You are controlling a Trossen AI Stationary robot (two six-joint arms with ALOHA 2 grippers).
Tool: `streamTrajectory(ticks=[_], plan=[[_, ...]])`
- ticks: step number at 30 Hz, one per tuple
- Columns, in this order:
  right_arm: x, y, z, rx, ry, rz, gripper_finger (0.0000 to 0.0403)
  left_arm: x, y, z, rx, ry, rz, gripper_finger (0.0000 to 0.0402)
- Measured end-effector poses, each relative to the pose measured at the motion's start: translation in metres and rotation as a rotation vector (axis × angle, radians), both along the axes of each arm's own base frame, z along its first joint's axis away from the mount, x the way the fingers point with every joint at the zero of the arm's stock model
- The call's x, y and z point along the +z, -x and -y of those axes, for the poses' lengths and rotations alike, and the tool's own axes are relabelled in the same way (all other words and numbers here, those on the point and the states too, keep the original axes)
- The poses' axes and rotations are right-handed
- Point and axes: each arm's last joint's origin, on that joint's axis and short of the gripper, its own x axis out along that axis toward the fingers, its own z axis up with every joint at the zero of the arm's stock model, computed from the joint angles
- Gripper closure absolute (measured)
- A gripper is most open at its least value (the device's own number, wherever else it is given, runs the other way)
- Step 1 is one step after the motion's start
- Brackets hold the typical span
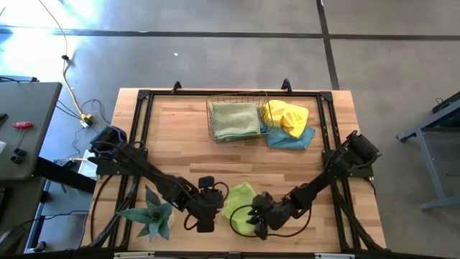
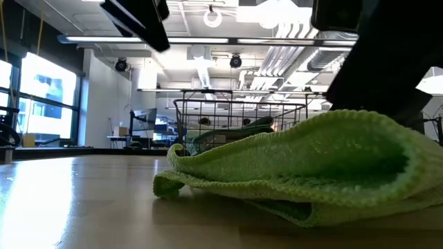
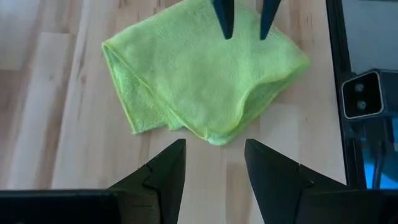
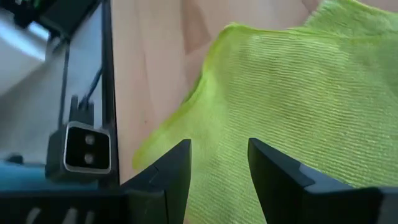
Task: Fold microfiber towels
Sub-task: Fold the green towel
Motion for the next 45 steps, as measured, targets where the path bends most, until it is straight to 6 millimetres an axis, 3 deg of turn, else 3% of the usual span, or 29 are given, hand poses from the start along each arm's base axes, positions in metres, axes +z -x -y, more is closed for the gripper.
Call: streamTrajectory(ticks=[8, 14, 19, 25, 29, 33, 39, 45], plan=[[0.017, 0.007, 0.002, 0.078, 0.068, 0.014, 0.0252, -0.031, -0.009, -0.018, 0.108, 0.122, 0.13, 0.0245], [0.016, 0.023, 0.001, 0.111, 0.133, -0.092, 0.0252, -0.043, -0.02, -0.052, 0.287, 0.264, 0.216, 0.0245], [0.014, 0.026, 0.002, 0.14, 0.188, -0.117, 0.0252, -0.05, -0.024, -0.08, 0.43, 0.432, 0.183, 0.0245], [0.013, 0.027, 0.002, 0.198, 0.233, -0.11, 0.0252, -0.055, -0.024, -0.09, 0.486, 0.54, 0.164, 0.0245], [0.015, 0.026, -0.002, 0.283, 0.194, -0.106, 0.0252, -0.055, -0.024, -0.089, 0.42, 0.554, 0.148, 0.0245], [0.017, 0.025, -0.003, 0.297, 0.195, -0.076, 0.0252, -0.052, -0.025, -0.08, 0.181, 0.542, 0.146, 0.0245], [0.019, 0.018, -0.016, 0.295, 0.318, 0.134, 0.0252, -0.052, -0.019, -0.06, -0.144, 0.541, 0.102, 0.0245], [0.012, 0.017, -0.023, 0.378, 0.412, 0.186, 0.0252, -0.052, -0.014, -0.046, -0.246, 0.527, 0.095, 0.0245]])
